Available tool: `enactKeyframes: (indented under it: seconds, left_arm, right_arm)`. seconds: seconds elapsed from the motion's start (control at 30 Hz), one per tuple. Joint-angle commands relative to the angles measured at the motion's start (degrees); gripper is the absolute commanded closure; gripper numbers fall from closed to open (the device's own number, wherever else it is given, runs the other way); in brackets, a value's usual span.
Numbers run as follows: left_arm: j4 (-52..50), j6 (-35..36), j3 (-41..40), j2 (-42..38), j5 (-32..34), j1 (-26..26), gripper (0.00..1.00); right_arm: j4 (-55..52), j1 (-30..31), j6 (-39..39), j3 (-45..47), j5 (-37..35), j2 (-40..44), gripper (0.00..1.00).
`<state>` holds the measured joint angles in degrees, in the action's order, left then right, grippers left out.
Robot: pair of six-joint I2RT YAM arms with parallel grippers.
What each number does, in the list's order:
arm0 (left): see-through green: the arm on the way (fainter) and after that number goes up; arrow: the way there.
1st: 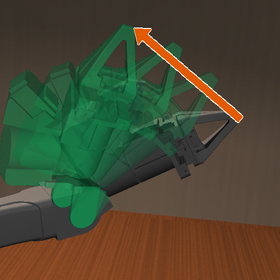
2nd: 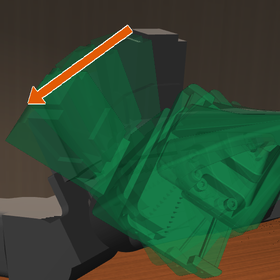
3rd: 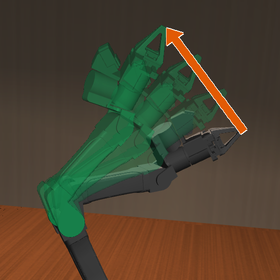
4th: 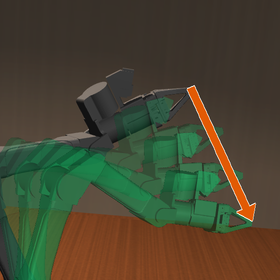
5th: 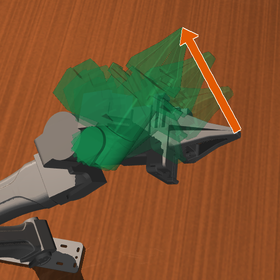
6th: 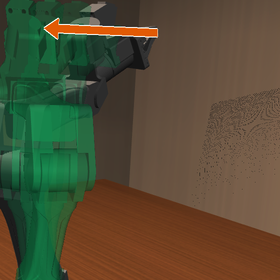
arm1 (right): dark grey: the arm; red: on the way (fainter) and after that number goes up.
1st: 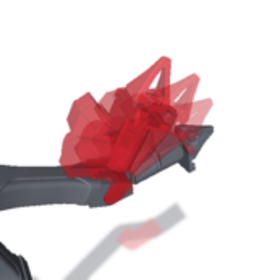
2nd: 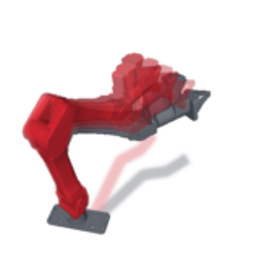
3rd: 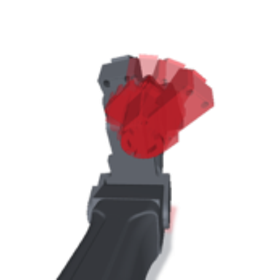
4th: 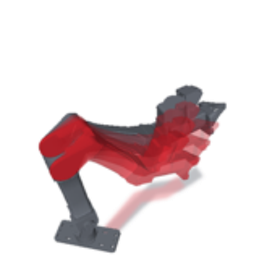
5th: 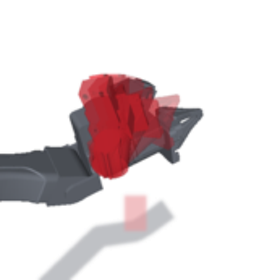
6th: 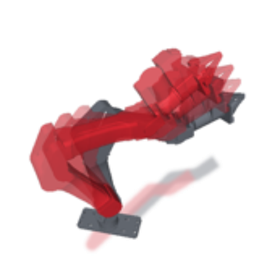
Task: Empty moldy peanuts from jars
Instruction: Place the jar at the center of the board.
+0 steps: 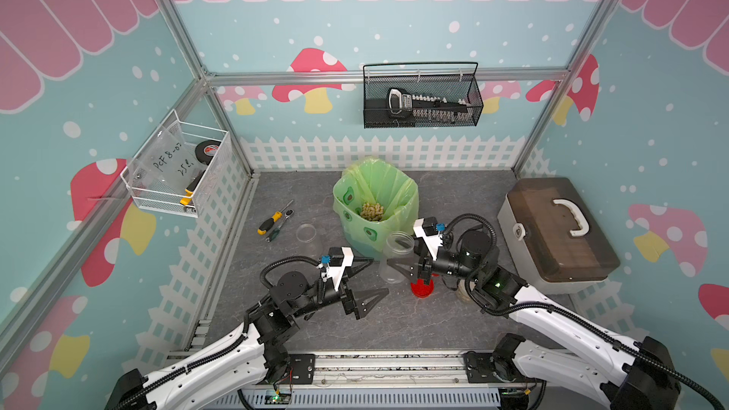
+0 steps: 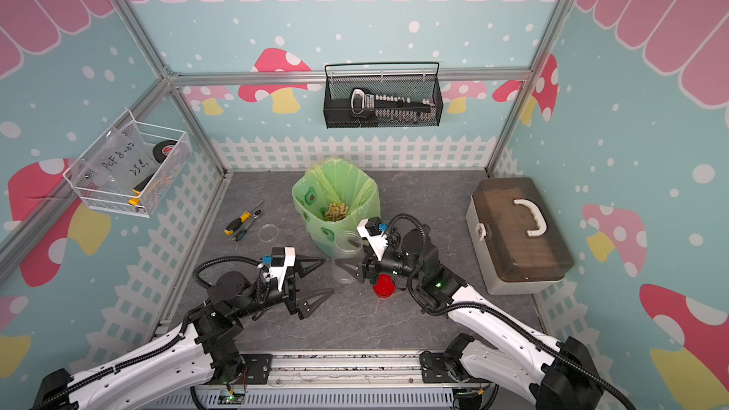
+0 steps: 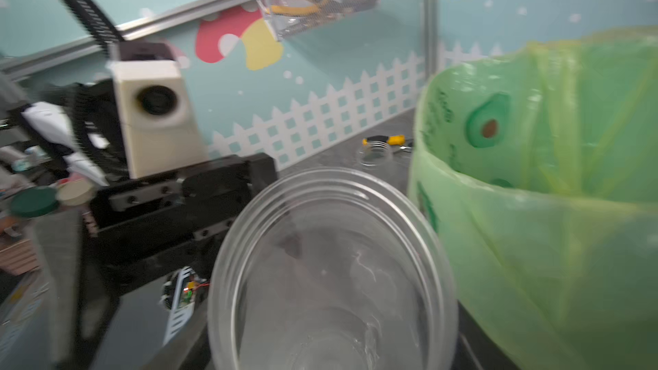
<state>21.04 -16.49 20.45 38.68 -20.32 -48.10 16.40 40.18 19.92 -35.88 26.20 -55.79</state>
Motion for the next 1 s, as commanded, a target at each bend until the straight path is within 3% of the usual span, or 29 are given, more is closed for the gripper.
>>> enactKeyframes:
  seconds: [0.0, 0.2, 0.43, 0.97]
  left_arm:
    - [-3.2, 1.0, -1.6, -2.4, 10.3, -0.1, 0.04]
    - [-3.5, -0.6, -4.7, -7.5, 20.6, 0.0, 0.06]
    - [-3.5, -1.1, -5.2, -7.8, 22.1, 0.0, 0.08]
    - [-3.7, -1.7, -5.5, -7.9, 23.5, 0.0, 0.11]
  right_arm:
    - [-0.4, -2.8, -1.5, 3.4, -12.0, 2.7, 0.4]
    - [-0.5, -10.7, -0.1, 7.9, -23.4, 4.8, 0.41]
    - [4.9, -14.8, -2.4, 10.0, -33.2, 0.9, 0.4]
    - [30.4, -22.7, -4.4, 7.1, -39.7, -27.8, 0.38]
